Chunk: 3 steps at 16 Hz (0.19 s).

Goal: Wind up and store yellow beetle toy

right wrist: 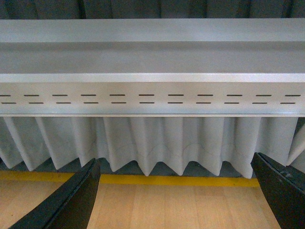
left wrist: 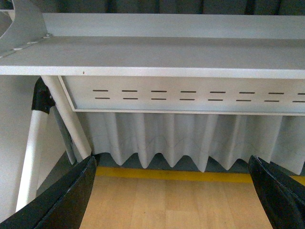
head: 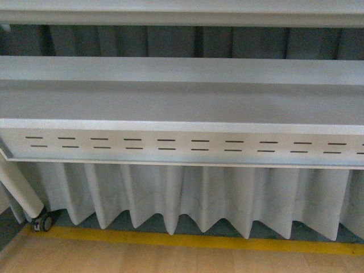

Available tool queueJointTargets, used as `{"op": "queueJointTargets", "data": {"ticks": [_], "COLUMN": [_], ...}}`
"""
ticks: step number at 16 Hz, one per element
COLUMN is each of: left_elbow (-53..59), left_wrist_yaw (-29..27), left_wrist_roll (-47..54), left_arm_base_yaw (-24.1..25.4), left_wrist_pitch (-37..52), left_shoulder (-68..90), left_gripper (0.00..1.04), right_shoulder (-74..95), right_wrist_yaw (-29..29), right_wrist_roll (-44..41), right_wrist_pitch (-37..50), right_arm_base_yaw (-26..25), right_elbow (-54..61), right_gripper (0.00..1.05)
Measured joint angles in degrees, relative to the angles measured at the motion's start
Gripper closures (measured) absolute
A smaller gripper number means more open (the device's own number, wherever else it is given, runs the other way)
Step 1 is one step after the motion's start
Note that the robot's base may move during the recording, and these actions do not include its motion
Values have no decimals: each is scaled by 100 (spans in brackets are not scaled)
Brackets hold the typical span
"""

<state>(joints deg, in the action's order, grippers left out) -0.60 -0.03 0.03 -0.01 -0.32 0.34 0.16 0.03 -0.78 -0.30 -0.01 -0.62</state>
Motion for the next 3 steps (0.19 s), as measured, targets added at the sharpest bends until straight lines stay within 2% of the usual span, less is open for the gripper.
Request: {"op": "queueJointTargets", "data": {"ticks": [3], "left_elbow": [0], "left_wrist_yaw": [0], "left_wrist_roll": [-2], "left_arm_base_yaw": [0], "left_wrist_pitch": [0], "left_shoulder": [0], "left_gripper": [7], "right_shoulder": [0], "right_wrist_yaw": [0], "right_wrist_roll": [0], "right_wrist_pitch": [0], "right_arm_base_yaw": [0], "right_elbow": [0], "right_gripper": [7]}}
